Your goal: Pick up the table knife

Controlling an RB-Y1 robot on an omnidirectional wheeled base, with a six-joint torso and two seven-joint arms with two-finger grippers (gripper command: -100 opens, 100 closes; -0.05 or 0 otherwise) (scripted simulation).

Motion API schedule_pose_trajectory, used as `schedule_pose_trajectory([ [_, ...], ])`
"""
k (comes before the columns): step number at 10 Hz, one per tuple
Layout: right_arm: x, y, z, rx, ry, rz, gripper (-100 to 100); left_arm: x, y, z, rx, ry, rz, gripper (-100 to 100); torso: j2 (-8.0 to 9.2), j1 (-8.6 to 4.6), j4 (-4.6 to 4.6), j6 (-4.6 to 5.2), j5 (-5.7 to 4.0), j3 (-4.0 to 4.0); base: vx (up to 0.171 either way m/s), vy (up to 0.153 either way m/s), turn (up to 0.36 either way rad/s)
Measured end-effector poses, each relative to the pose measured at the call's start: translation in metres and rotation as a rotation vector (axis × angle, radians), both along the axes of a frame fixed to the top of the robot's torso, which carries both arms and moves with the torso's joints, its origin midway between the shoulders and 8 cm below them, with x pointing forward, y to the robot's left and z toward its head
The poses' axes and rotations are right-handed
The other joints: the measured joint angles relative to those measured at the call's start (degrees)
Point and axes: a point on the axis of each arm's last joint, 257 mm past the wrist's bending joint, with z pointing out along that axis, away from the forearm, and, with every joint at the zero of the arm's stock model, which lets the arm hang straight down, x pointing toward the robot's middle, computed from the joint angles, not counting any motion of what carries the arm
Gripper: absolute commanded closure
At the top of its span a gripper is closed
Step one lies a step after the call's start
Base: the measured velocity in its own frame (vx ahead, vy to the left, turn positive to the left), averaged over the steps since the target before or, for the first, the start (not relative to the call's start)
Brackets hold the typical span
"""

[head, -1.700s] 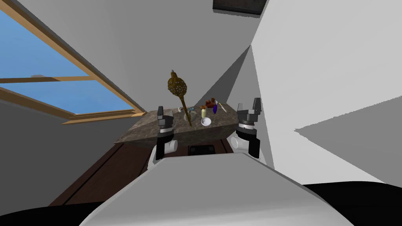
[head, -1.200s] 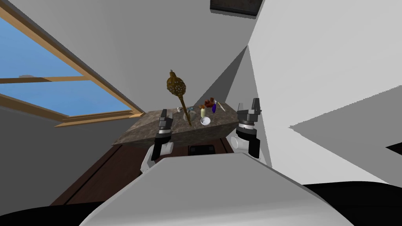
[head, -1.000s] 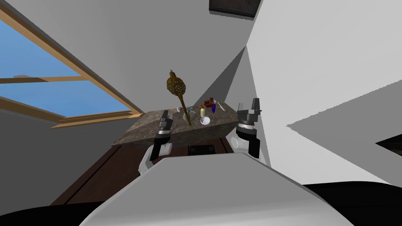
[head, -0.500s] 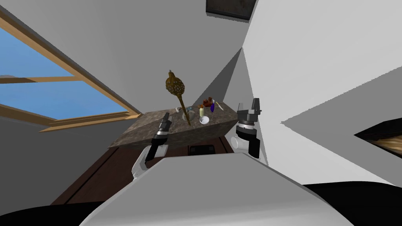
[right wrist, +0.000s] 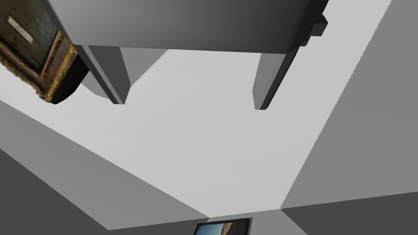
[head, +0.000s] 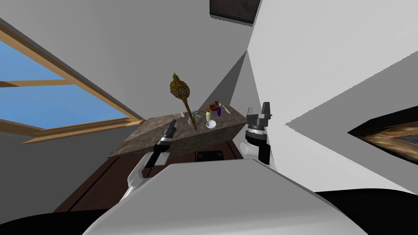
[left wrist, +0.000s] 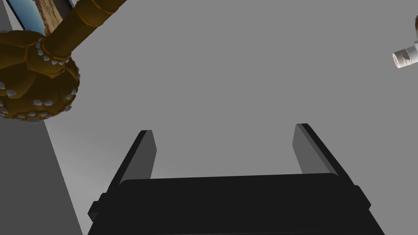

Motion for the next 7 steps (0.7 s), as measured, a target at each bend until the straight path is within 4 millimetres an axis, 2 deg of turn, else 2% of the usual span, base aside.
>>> schedule_pose_trajectory([
  [4,0.000,0.000,0.000,0.000,0.000,0.000,0,0.000,0.024,-0.027,0.086,0.084,0.006,-100,-0.01,-0.03,0.00,0.00,-0.01,-0.01,-0.015,-0.003,-0.079],
  [7,0.000,0.000,0.000,0.000,0.000,0.000,0,0.001,0.052,-0.051,0.160,0.171,0.020,-100,0.00,-0.04,0.00,-0.01,-0.01,0.00,-0.016,-0.009,-0.126],
])
